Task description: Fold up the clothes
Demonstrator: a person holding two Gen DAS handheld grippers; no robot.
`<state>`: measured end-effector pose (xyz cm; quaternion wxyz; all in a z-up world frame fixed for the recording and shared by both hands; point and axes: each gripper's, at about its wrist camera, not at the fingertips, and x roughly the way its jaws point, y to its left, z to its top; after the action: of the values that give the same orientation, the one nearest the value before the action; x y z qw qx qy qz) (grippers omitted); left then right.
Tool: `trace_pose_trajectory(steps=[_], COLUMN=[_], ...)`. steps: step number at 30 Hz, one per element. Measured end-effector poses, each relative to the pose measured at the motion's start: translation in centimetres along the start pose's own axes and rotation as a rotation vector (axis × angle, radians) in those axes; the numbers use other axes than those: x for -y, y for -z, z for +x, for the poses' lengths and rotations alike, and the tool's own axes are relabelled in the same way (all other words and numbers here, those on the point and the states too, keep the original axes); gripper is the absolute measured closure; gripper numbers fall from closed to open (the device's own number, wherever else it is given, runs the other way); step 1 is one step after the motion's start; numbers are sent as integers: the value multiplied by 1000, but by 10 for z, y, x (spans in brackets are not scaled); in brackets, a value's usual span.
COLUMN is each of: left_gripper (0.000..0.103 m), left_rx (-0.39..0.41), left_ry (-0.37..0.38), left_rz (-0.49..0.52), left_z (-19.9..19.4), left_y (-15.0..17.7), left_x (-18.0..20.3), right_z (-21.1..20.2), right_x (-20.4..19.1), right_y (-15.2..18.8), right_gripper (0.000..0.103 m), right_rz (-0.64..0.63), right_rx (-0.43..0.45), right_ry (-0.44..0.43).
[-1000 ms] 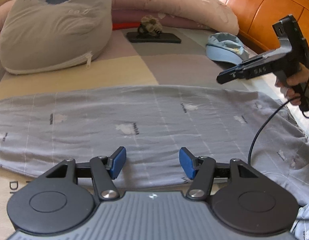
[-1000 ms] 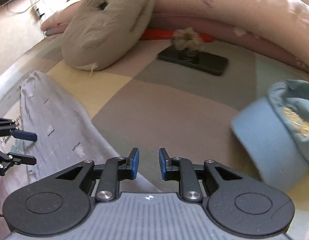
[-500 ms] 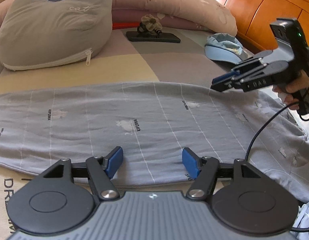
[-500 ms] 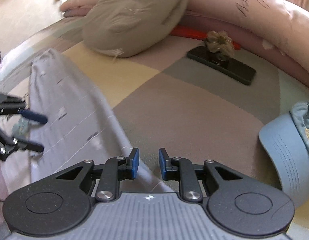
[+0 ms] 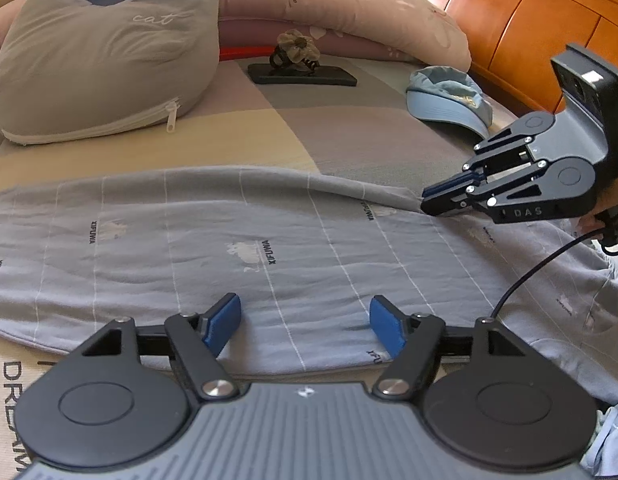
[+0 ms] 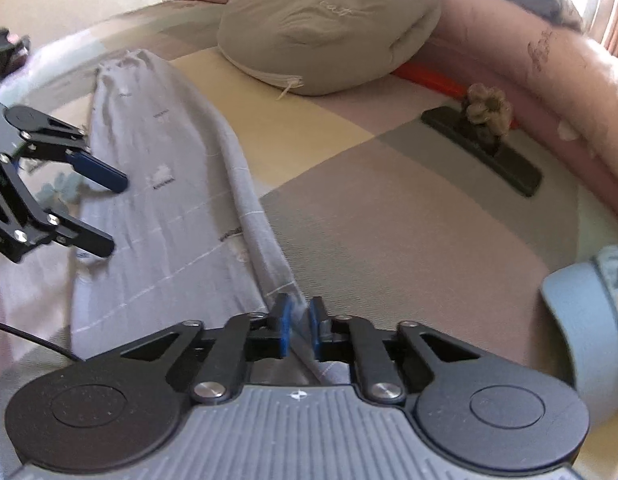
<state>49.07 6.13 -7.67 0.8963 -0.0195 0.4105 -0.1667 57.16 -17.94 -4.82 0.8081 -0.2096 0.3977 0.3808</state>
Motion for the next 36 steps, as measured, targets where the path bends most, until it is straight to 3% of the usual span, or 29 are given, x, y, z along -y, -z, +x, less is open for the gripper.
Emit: trace_pose_trajectory(steps=[2,5,8,11,15,17,22,25,26,28,31,33,36], left_gripper=[32,32,32,32,32,32,32,32,35,35,30,34,33], left_rx=[2,3,0,19,50,57,53,10,-10,-17,-13,-65,-47], left_ry=[2,3,8,14,3,1,101,161,142,134,216,195,197], left_rz=[-2,-9,-18,-33,4,39,114,88,68,89,122,114,134], left_z=[0,-1,-3,-8,-4,4,31,60,68,66,55,62,52], left_y=[0,1,-1,-9,-31,-42,-64,-74,-76,-78,-73,-65,-63], left_x=[0,-1,-2,-9,-16,-17,-3,1,1,6,12,10,7], right_z=[-1,-1,-2,-17,-39,-45,-38,-28,-26,-29,-37,-39,-38], right_x=[5,13,33,35,25,23,25,32,33,34,31,30,32], right_y=[0,-5,-10,-10,-2,9,36,46,48,44,38,35,29], right_gripper=[97,100,100,93,86,83,71,71,69,68,61,59,59], right_rz=[15,41,166,208,265,355,591,692,716,728,668,634,633], right_rx=[17,60,96,122,93,64,42,83,96,122,146,148,146], right_ry=[7,157,224,227,262,259,269,298,304,299,325,342,300])
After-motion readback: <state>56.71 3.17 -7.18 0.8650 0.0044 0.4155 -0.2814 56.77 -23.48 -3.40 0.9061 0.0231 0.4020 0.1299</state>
